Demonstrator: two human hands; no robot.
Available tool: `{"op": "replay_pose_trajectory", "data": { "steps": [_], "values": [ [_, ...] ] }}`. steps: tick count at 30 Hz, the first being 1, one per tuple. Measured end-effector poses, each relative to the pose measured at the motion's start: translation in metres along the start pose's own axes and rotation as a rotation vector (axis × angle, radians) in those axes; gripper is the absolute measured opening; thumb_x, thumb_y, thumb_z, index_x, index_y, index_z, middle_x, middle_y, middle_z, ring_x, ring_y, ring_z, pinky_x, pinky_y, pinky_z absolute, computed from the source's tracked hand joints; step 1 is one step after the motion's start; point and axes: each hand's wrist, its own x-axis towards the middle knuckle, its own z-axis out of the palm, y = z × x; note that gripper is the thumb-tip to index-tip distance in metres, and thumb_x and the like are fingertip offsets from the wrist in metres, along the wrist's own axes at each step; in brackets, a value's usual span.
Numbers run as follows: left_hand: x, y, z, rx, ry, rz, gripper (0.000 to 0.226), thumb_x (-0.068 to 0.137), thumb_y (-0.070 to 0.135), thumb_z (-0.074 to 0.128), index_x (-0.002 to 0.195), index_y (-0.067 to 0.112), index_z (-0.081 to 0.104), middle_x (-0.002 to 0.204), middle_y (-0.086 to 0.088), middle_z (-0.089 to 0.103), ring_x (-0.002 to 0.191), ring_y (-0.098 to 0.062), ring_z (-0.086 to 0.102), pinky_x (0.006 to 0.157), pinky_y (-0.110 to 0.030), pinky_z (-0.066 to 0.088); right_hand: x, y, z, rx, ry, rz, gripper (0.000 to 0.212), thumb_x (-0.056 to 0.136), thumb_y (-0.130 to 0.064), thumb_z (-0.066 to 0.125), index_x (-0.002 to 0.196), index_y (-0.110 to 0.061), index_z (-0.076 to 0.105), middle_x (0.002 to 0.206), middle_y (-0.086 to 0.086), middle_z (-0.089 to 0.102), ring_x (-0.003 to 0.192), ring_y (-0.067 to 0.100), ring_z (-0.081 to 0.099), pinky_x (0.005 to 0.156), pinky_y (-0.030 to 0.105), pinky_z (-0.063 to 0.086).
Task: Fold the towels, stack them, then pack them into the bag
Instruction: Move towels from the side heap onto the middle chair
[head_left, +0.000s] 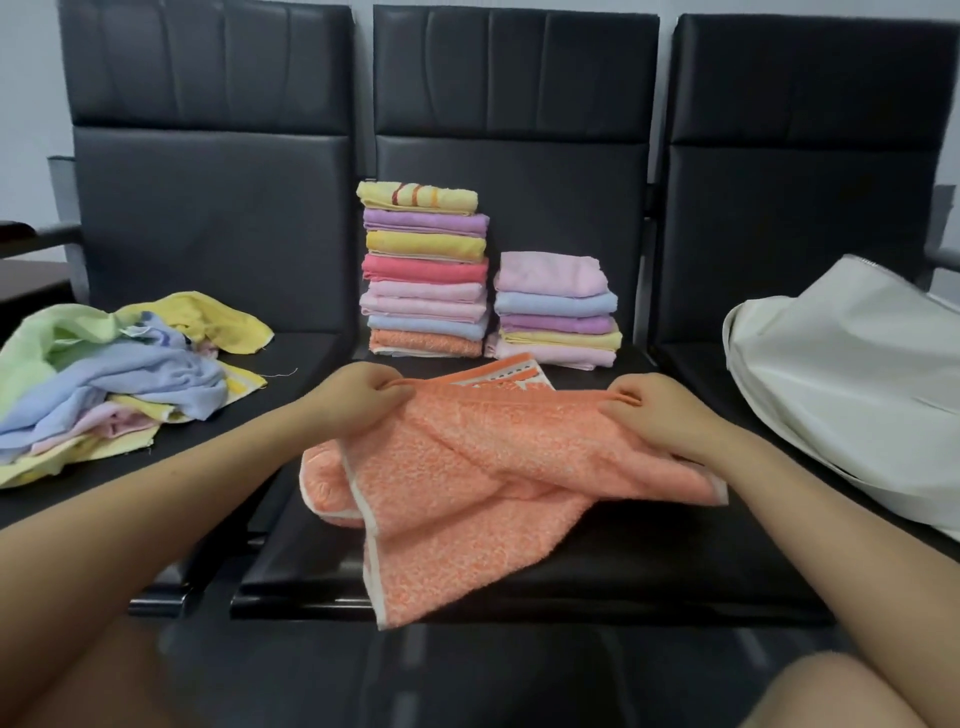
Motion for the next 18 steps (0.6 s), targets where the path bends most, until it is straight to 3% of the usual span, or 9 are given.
{"op": "replay_pose_trajectory", "data": {
  "steps": [3,5,7,9,11,14,18],
  "values": [
    [0.005,-0.019,-0.003,0.093,0.075,-0.022,0.032,0.097,0.032,0.052,0.089,0.006,0.068,0.084,-0.006,0.066,0.080,-0.020,0.060,0.072,-0.035,0.045,0.020,-0.005,0.010,0.089,0.123,0.057,0.030,0.090,-0.030,0.062,0.070,-0.006,0.064,0.072,0.004,0.062,0.071,0.024,0.056,0.067,0.039,0.045],
    [0.010,-0.033,-0.002,0.139,0.107,-0.049,0.032,0.097,0.030,0.053,0.085,0.004,0.067,0.078,-0.006,0.064,0.075,-0.021,0.058,0.064,-0.033,0.041,0.034,-0.015,0.015,0.164,0.171,0.071,0.032,0.090,-0.029,0.060,0.062,-0.013,0.060,0.065,-0.003,0.055,0.068,0.019,0.052,0.062,0.034,0.038],
    [0.015,-0.044,-0.002,0.166,0.127,-0.089,0.029,0.097,0.029,0.052,0.079,0.009,0.064,0.075,-0.001,0.062,0.073,-0.019,0.057,0.060,-0.032,0.038,0.051,-0.024,0.020,0.213,0.211,0.066,0.017,0.090,-0.028,0.061,0.077,-0.019,0.069,0.071,-0.011,0.056,0.077,0.016,0.056,0.066,0.032,0.043],
    [0.019,-0.055,-0.005,0.186,0.131,-0.139,0.026,0.097,0.029,0.050,0.077,0.018,0.061,0.076,0.002,0.061,0.073,-0.016,0.056,0.060,-0.030,0.036,0.071,-0.035,0.026,0.276,0.248,0.085,0.016,0.090,-0.027,0.061,0.092,-0.018,0.074,0.079,-0.012,0.060,0.085,0.017,0.059,0.075,0.036,0.049],
    [0.023,-0.065,-0.007,0.198,0.114,-0.172,0.029,0.098,0.032,0.049,0.076,0.018,0.062,0.077,0.002,0.062,0.072,-0.014,0.056,0.060,-0.029,0.038,0.094,-0.042,0.034,0.272,0.249,0.147,0.017,0.089,-0.028,0.061,0.091,-0.017,0.074,0.083,-0.004,0.064,0.084,0.019,0.060,0.075,0.036,0.049],
    [0.025,-0.079,-0.006,0.192,0.076,-0.190,0.032,0.097,0.036,0.051,0.080,0.015,0.067,0.082,-0.001,0.065,0.075,-0.015,0.059,0.066,-0.029,0.042,0.124,-0.049,0.054,0.167,0.200,0.271,0.016,0.088,-0.029,0.061,0.079,-0.017,0.068,0.076,-0.001,0.061,0.070,0.020,0.056,0.062,0.030,0.041],
    [0.035,-0.104,0.002,0.167,0.055,-0.149,0.038,0.095,0.034,0.054,0.066,0.013,0.065,0.080,-0.008,0.060,0.075,-0.022,0.060,0.068,-0.034,0.045,0.159,-0.039,0.090,0.052,0.101,0.204,0.020,0.087,-0.033,0.056,0.086,-0.018,0.070,0.100,0.011,0.066,0.099,0.030,0.058,0.075,0.029,0.039]
  ]
}}
